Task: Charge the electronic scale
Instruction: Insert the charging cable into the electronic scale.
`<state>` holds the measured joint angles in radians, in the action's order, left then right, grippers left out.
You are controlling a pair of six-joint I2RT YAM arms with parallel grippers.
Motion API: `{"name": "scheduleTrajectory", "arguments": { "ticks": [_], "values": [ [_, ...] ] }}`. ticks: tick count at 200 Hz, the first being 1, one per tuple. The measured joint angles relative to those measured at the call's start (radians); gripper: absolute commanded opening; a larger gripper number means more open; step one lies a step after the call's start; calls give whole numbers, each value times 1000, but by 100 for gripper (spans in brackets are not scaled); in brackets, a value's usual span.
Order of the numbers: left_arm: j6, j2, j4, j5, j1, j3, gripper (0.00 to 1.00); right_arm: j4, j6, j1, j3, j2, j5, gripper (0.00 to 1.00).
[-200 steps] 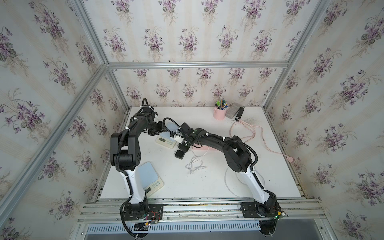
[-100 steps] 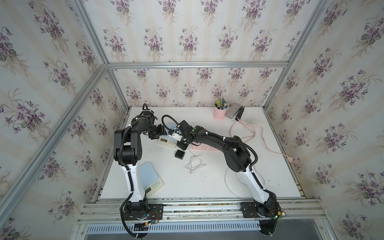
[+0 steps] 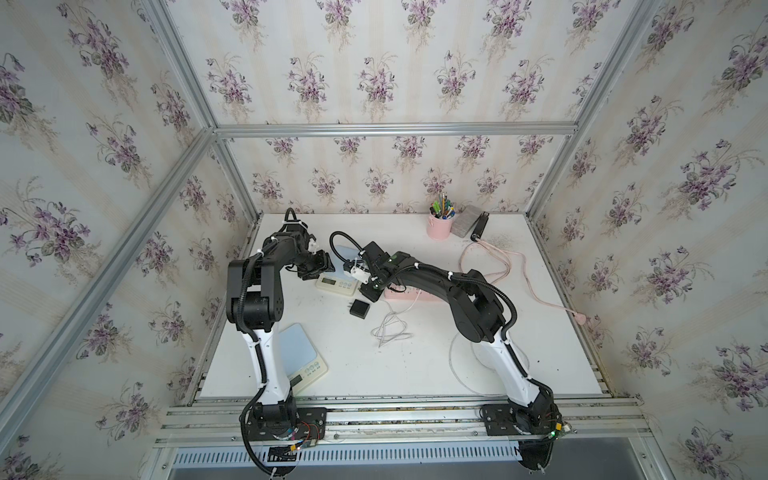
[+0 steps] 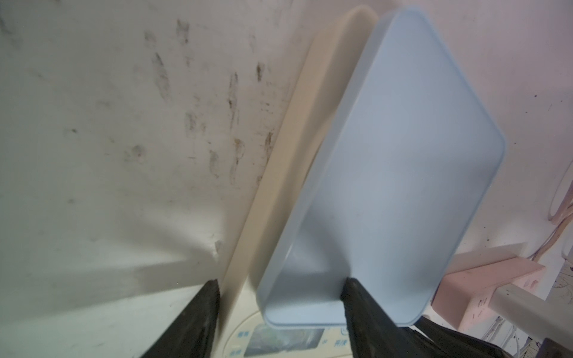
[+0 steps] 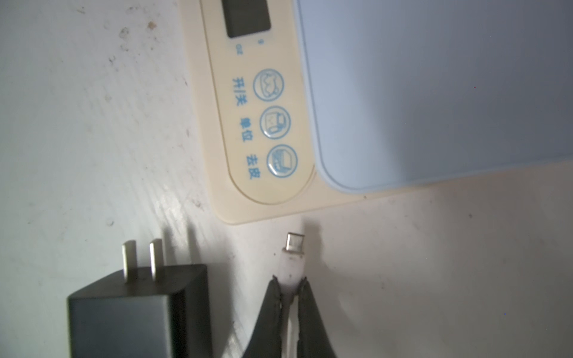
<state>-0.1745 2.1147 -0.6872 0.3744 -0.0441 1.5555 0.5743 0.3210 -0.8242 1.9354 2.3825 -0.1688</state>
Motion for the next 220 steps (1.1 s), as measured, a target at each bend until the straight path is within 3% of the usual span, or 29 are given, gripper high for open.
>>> {"name": "scheduleTrajectory", "arguments": {
  "ticks": [220],
  "values": [
    [15, -2, 3, 26, 1, -16, 64, 17, 11, 0, 30, 3, -4, 0]
  ]
}}
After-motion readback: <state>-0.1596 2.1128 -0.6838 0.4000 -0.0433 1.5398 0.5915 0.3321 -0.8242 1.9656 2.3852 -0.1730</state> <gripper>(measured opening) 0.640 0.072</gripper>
